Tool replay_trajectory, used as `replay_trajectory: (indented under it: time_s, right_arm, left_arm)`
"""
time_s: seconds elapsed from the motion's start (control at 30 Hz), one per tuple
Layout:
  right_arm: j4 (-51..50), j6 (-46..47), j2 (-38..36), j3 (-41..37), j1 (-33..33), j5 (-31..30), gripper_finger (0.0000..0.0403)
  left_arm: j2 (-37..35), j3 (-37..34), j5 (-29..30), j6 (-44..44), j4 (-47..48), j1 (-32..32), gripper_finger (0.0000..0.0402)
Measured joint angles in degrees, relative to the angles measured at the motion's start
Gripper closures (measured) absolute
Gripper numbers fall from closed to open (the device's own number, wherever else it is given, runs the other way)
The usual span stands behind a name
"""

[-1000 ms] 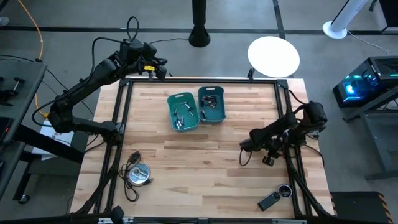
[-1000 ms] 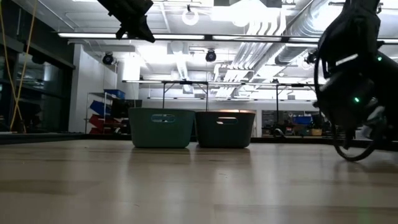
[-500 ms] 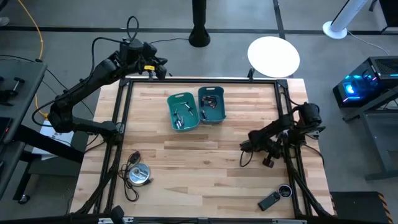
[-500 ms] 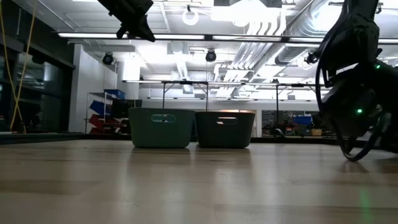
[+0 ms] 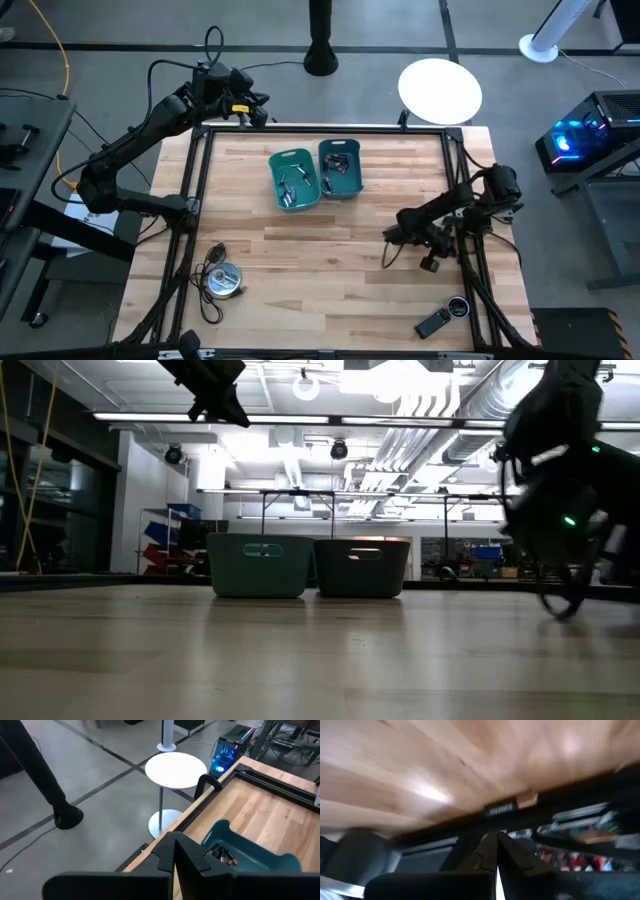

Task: Sort batteries
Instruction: Put the black battery into the blue bin

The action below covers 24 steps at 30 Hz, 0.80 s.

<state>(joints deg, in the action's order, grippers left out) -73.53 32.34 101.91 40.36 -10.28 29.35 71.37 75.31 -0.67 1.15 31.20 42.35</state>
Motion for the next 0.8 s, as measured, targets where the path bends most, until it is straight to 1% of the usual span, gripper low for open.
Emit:
replay_trajectory:
  time_s: [0.07, 0.33, 0.43, 0.57, 0.67, 0.73, 0.8]
  right_arm:
    - [0.44, -0.18, 0.05, -2.61, -0.17, 2.46, 0.0403]
    - [5.44, 1.28, 1.75, -5.18, -0.78, 2.49, 0.0403]
    - [7.42, 2.14, 3.86, -6.66, -1.82, 3.95, 0.0403]
    - [6.8, 2.16, 5.88, -5.24, -2.51, 3.85, 0.0403]
    - [6.83, 0.24, 5.81, -2.23, -2.25, 3.98, 0.0403]
    - [8.84, -1.23, 5.31, 1.85, -2.06, 1.46, 0.0403]
    - [6.08, -1.43, 4.69, 6.18, -1.67, -3.33, 0.0403]
  left_arm:
    - [0.05, -0.02, 0.01, 0.62, -0.22, 0.0, 0.0401]
    - [1.83, -0.02, -0.02, 1.09, -1.11, 0.0, 0.0401]
    - [2.8, -0.02, -0.29, 1.07, -0.49, 0.0, 0.0402]
    - [3.76, -0.02, -0.35, 1.09, 0.52, 0.0, 0.0401]
    - [4.17, -0.04, -0.38, 1.48, 0.58, 0.0, 0.0402]
    - [4.12, -0.04, -0.38, 2.43, 0.54, 0.0, 0.0401]
    - [4.04, -0.04, -0.39, 3.13, 0.06, 0.0, 0.0401]
